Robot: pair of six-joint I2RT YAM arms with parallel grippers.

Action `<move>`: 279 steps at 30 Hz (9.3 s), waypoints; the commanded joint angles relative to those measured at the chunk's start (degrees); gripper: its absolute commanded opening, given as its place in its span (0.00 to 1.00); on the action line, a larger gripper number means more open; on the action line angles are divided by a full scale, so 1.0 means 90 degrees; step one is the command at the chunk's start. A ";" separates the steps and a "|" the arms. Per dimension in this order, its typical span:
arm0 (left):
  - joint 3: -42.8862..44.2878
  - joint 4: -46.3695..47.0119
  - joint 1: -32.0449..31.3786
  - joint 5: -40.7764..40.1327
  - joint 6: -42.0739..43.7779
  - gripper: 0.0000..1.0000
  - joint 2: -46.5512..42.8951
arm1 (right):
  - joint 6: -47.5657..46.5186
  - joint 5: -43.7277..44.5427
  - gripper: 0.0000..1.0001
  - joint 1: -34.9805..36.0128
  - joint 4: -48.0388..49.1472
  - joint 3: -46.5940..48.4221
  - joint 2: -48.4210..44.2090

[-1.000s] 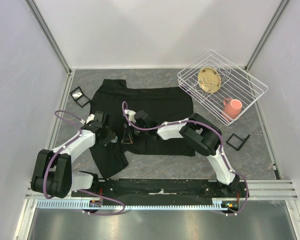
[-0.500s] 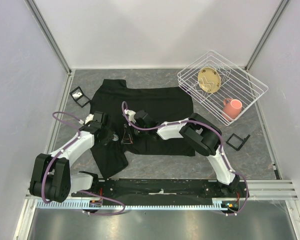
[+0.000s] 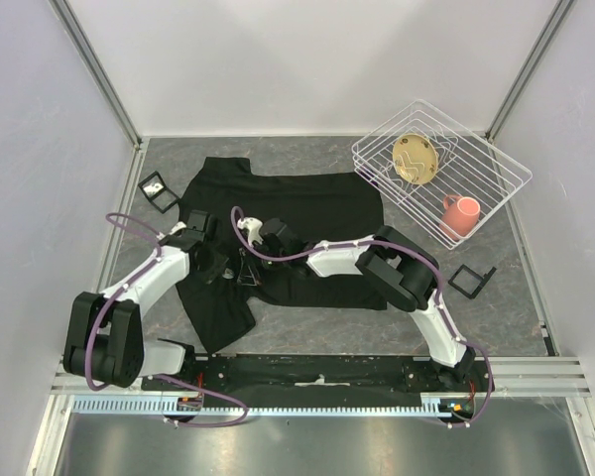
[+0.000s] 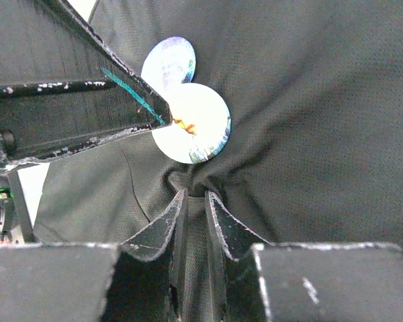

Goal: Remove the brooch from the garment

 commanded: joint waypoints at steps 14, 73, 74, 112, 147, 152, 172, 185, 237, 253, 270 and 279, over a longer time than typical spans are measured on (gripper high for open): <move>0.0577 -0.1324 -0.0004 -0.0296 -0.0321 0.02 0.0456 | -0.0905 0.0283 0.38 0.0209 0.0634 -0.0068 -0.0599; 0.0225 0.0921 -0.0932 0.0085 0.0695 0.47 0.0006 | 0.1790 -0.0245 0.33 -0.0504 0.2471 -0.0800 -0.0012; 0.0216 0.0950 -0.0951 0.0124 0.0704 0.48 0.0026 | 0.1771 -0.0225 0.33 -0.0523 0.2432 -0.0907 -0.0080; -0.0703 0.1253 0.1021 0.2477 0.0851 0.56 -0.1371 | 0.1644 -0.0264 0.52 -0.0484 0.1875 -0.0147 0.0153; -0.0380 0.2063 0.1461 0.3258 -0.0652 0.60 0.0299 | 0.1712 -0.0371 0.00 -0.0387 0.2050 -0.0127 0.0397; -0.0507 0.2210 0.1461 0.3376 -0.0887 0.60 0.0387 | 0.1712 -0.0332 0.00 -0.0387 0.2080 -0.0195 0.0349; -0.0468 0.2132 0.1461 0.3269 -0.1014 0.61 0.0456 | 0.1604 -0.0244 0.00 -0.0338 0.1972 -0.0146 0.0339; -0.0448 0.1996 0.1461 0.3142 -0.1171 0.62 0.0602 | 0.1351 -0.0098 0.00 -0.0182 0.1758 -0.0029 0.0319; -0.0898 0.1536 0.1744 0.3347 -0.0965 0.59 -0.0404 | 0.0286 0.1746 0.00 0.0287 0.1884 -0.1035 -0.0667; -0.0966 0.2347 0.1871 0.4353 -0.1678 0.57 -0.0160 | 0.0237 0.1816 0.00 0.0307 0.2900 -0.1591 -0.0862; -0.0907 0.2396 0.1871 0.4421 -0.1649 0.57 0.0007 | 0.0374 0.1728 0.00 0.0307 0.2949 -0.1523 -0.0853; -0.0966 0.2201 0.1861 0.4704 -0.1835 0.59 -0.0228 | 0.0364 0.1767 0.00 0.0297 0.2861 -0.1426 -0.0745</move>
